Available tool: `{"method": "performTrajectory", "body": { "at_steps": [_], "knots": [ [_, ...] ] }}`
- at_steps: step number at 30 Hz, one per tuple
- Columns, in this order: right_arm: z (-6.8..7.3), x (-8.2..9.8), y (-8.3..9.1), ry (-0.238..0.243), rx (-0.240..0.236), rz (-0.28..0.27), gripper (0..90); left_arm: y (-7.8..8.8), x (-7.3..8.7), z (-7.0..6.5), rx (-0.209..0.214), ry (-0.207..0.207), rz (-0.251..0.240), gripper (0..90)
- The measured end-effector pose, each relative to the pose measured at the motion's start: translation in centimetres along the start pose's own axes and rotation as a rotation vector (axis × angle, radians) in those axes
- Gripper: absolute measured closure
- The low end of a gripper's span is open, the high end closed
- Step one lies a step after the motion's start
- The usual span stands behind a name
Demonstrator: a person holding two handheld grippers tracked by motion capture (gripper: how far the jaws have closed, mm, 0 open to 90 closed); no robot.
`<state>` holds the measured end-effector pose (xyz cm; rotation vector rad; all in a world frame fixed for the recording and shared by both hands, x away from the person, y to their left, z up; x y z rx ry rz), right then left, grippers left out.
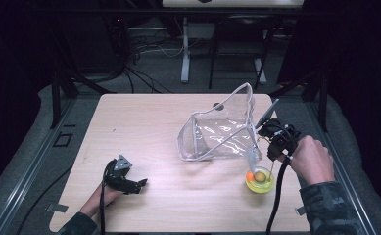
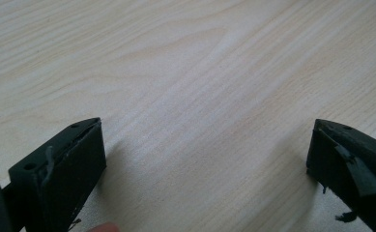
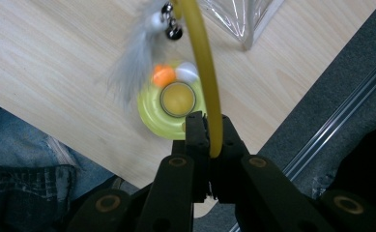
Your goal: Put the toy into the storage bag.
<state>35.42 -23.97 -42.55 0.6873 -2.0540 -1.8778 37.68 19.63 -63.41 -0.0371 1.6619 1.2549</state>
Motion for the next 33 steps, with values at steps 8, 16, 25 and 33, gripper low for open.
{"method": "performTrajectory", "body": {
  "at_steps": [8, 16, 25, 33],
  "knots": [
    [-1.0, -0.1, 0.5, -0.013, -0.012, 0.017, 87.5, 0.0, 0.0, 0.0, 0.000, 0.001, -0.001, 0.2],
    [-2.5, -0.1, 1.0, -0.047, -0.010, 0.037, 87.5, 0.0, 0.0, 0.0, -0.002, 0.001, -0.002, 0.2],
    [-3.9, -0.2, 2.0, -0.080, -0.002, 0.033, 87.5, -0.1, 0.0, 0.0, -0.002, 0.001, -0.006, 0.2],
    [-5.2, -0.4, 3.1, -0.099, 0.025, 0.039, 87.4, 0.0, 0.0, 0.0, 0.001, -0.001, 0.001, 0.2]
  ]
}}
Point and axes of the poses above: each handheld gripper's, and its own axes: y roughly backward along the jaws, x roughly out of its underside, z roughly to its left, the point moved 6 cm from there along -y, roughly forward along the jaws, and after that the axes turned 4 degrees about -y, right-handed, at the moved point
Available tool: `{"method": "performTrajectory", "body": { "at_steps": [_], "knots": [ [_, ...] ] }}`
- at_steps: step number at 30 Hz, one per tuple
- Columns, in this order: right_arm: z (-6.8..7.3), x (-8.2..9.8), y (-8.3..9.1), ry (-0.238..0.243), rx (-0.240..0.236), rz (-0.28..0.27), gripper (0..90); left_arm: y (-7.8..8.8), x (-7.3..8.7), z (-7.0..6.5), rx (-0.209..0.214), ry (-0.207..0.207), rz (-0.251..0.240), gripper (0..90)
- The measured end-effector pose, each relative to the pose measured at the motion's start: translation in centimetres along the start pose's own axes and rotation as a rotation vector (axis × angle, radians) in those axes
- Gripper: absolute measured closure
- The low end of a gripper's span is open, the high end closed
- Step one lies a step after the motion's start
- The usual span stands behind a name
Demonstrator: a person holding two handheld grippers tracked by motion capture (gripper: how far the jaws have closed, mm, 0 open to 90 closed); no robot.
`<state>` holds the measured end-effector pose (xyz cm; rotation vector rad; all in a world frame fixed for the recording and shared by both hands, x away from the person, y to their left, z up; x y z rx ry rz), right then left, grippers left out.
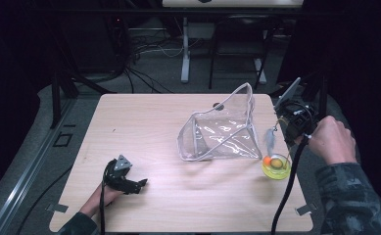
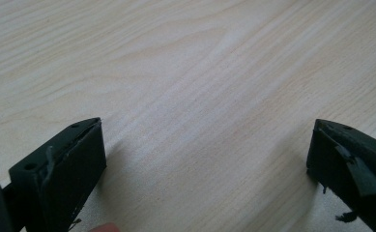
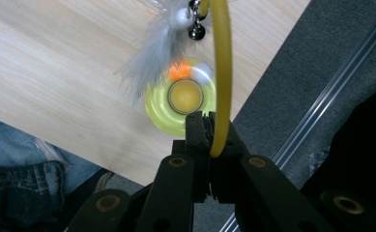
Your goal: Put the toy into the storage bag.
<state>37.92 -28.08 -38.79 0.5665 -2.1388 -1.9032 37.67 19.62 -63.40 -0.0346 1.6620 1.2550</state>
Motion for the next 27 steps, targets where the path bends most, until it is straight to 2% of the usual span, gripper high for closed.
{"method": "performTrajectory", "body": {
  "at_steps": [5, 10, 16, 27],
  "knots": [
    [-0.7, -0.5, 0.4, -0.015, 0.011, -0.004, 87.4, 0.0, 0.0, 0.0, -0.005, 0.004, 0.000, 0.2],
    [-1.1, -1.2, 0.6, -0.042, -0.006, -0.011, 87.4, 0.1, 0.1, -0.1, -0.002, 0.001, 0.009, 0.3],
    [-1.8, -2.1, 1.1, -0.049, -0.022, -0.003, 87.5, 0.1, 0.0, -0.1, 0.000, 0.003, 0.007, 0.2],
    [-3.0, -2.7, 1.4, -0.078, -0.010, 0.012, 87.5, 0.1, 0.0, -0.1, 0.001, 0.000, 0.007, 0.3]
  ]
}}
Point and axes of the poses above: each handheld gripper's, and its own axes: y roughly backward along the jaws, x roughly out of its underside, z roughly to its left, the point moved 6 cm from there along -y, roughly forward along the jaws, and after that the axes turned 4 degrees about -y, right-handed, at the moved point
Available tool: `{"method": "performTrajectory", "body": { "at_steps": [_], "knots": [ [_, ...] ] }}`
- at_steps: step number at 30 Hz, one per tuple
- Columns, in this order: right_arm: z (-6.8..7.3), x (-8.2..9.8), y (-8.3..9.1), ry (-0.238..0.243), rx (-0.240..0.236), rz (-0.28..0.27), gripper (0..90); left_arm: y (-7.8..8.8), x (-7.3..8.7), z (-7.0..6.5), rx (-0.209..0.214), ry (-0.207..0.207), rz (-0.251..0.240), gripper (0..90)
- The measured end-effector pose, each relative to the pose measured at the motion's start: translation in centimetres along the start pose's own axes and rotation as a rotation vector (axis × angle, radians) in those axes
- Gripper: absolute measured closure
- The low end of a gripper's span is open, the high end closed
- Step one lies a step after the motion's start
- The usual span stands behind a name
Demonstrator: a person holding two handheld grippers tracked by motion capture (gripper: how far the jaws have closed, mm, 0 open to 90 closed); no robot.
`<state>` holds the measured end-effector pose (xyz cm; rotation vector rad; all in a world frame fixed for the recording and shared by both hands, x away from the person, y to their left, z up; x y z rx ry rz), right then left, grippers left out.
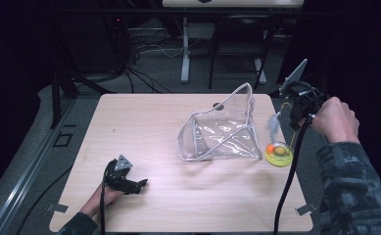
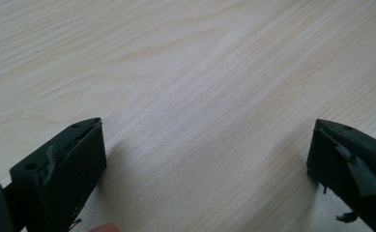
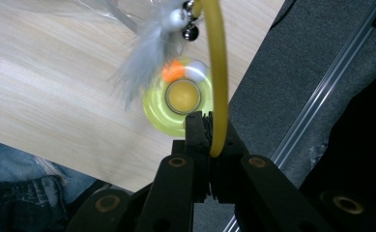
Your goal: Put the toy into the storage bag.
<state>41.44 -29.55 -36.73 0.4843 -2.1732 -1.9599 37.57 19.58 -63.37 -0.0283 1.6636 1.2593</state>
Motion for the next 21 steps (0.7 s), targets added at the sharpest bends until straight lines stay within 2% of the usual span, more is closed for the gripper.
{"method": "performTrajectory", "body": {
  "at_steps": [9, 13, 14, 21],
  "knots": [
    [-0.7, -0.7, 1.4, -0.027, 0.011, 0.006, 87.6, 0.0, 0.0, 0.0, 0.000, 0.000, 0.000, 0.3],
    [-0.9, -1.1, 1.9, -0.037, 0.011, -0.013, 87.6, 0.0, 0.0, 0.0, 0.000, 0.001, 0.000, 0.3],
    [-0.9, -1.2, 1.9, -0.055, 0.001, -0.030, 87.6, 0.0, 0.0, 0.0, 0.001, 0.001, 0.000, 0.3],
    [-1.5, -1.4, 2.1, -0.079, -0.007, -0.033, 87.6, 0.0, 0.0, 0.0, 0.001, 0.001, 0.000, 0.3]
  ]
}}
Point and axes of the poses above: each handheld gripper's, and its own axes: y roughly backward along the jaws, x roughly out of its underside, z roughly to its left, the point moved 6 cm from there along -y, roughly forward along the jaws, and after that the axes turned 4 degrees about -y, right-handed, at the moved point
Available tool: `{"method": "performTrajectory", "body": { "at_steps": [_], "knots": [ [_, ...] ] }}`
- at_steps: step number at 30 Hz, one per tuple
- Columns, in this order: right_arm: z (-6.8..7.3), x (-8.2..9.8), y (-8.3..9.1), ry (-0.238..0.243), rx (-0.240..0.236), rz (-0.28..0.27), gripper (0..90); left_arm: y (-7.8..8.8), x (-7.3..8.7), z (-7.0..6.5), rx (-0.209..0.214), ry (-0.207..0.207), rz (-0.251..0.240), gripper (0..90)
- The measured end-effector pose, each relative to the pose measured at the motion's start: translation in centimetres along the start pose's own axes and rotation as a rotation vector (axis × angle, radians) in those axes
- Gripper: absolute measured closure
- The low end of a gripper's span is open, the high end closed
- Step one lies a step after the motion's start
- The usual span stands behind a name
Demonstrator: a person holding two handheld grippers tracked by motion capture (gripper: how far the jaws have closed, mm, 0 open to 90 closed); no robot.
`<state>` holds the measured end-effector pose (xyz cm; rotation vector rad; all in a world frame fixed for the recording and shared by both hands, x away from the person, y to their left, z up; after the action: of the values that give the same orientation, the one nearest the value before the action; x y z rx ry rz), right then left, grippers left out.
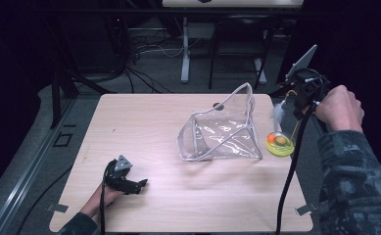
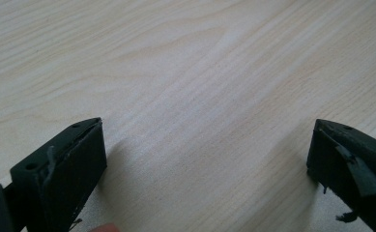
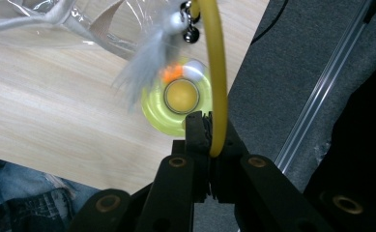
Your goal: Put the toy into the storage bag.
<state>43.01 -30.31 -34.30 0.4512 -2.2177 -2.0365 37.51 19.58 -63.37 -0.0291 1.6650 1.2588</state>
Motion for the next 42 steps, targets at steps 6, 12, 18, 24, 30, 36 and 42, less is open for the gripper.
{"method": "performTrajectory", "body": {
  "at_steps": [6, 12, 18, 24, 30, 36, 42],
  "knots": [
    [-0.3, -0.6, 0.8, -0.004, 0.032, -0.031, 87.6, 0.0, 0.0, 0.0, -0.001, -0.006, -0.001, 0.3],
    [-0.4, -1.2, 1.7, -0.009, 0.042, -0.047, 87.6, 0.1, 0.1, 0.0, -0.001, -0.002, 0.000, 0.3],
    [-0.2, -1.6, 3.2, 0.009, 0.058, -0.052, 87.6, 0.1, 0.1, 0.0, -0.001, -0.002, -0.001, 0.3],
    [0.0, -2.0, 4.9, 0.014, 0.070, -0.074, 87.6, 0.1, 0.1, 0.0, -0.001, 0.001, -0.001, 0.3],
    [0.6, -2.3, 6.2, 0.018, 0.081, -0.092, 87.6, 0.1, 0.1, -0.1, -0.003, 0.002, -0.002, 0.4],
    [1.2, -2.6, 7.5, 0.025, 0.093, -0.118, 87.5, 0.1, 0.1, -0.1, -0.003, 0.003, -0.001, 0.4],
    [1.9, -2.9, 8.8, 0.038, 0.109, -0.122, 87.6, 0.1, 0.1, -0.1, -0.004, 0.003, -0.002, 0.4]
  ]
}}
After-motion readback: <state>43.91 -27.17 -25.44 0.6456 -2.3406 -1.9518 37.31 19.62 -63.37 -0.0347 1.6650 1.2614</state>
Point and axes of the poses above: each handheld gripper's, and its own axes: y roughly backward along the jaws, x roughly out of its underside, z roughly to its left, the point moved 6 cm from there along -y, roughly forward along the jaws, and after that the axes turned 4 degrees about -y, right-handed, at the moved point
